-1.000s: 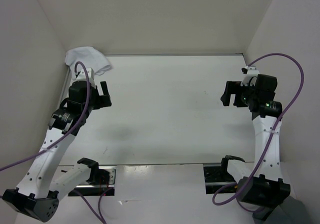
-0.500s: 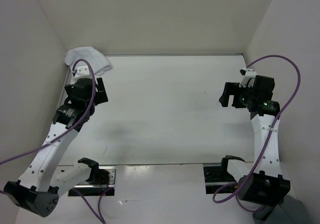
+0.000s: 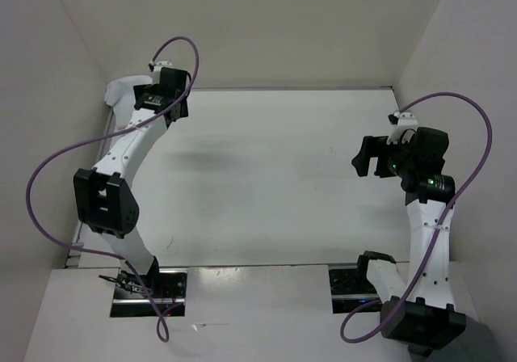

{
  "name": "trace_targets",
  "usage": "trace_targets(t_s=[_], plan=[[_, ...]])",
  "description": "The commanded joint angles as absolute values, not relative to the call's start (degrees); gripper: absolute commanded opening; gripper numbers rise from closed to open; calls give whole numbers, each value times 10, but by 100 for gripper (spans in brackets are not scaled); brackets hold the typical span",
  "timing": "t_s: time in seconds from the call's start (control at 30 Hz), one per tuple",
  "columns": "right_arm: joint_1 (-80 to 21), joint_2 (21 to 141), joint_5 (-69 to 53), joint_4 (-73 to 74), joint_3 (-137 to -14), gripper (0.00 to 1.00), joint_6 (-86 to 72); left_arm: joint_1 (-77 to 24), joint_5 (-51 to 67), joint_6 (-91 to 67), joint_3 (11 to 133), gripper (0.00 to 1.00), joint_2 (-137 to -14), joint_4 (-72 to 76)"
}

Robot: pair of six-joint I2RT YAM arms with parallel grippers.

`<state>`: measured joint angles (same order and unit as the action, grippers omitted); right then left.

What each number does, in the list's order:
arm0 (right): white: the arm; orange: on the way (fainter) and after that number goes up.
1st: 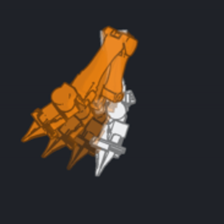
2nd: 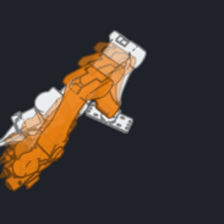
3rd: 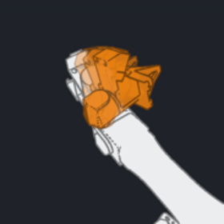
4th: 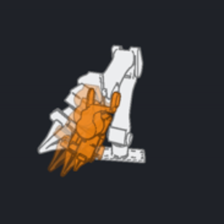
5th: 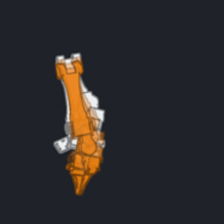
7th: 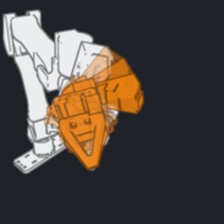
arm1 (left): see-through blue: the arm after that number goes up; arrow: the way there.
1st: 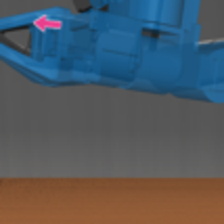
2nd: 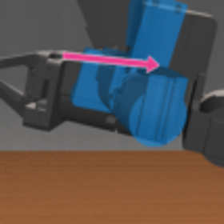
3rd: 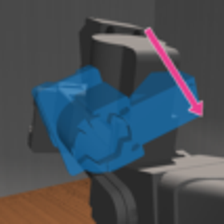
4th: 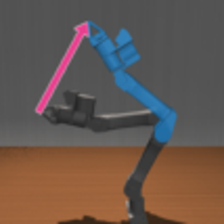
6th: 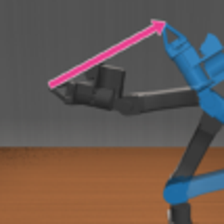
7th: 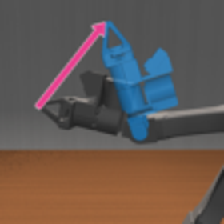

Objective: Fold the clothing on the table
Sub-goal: Grab the skirt from the pile

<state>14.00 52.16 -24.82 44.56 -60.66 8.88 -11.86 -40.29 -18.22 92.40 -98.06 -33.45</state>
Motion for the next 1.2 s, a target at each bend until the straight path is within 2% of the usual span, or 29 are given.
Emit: trace_targets(t_s=[0.0, 0.13, 0.3, 0.5, 0.87, 1.0, 1.17], plan=[[137, 517, -264, 424, -604, 100, 98, -112, -466, -170, 1015, 100, -1030, -325], [137, 517, -271, 424, -604, 100, 104, -101, -466, -183, 1088, 100, -1138, -348], [137, 511, -281, 424, -604, 100, 104, -80, -460, -199, 1119, 100, -1216, -348], [137, 505, -281, 424, -604, 100, 109, -26, -420, -226, 1164, 87, -1313, -342], [137, 516, -287, 424, -604, 100, 114, 32, -425, -237, 1284, 92, -1423, -350], [137, 516, -293, 429, -604, 100, 114, 56, -391, -237, 1328, 96, -1464, -368], [137, 516, -293, 429, -604, 100, 114, 69, -323, -209, 1345, 96, -1483, -355]])
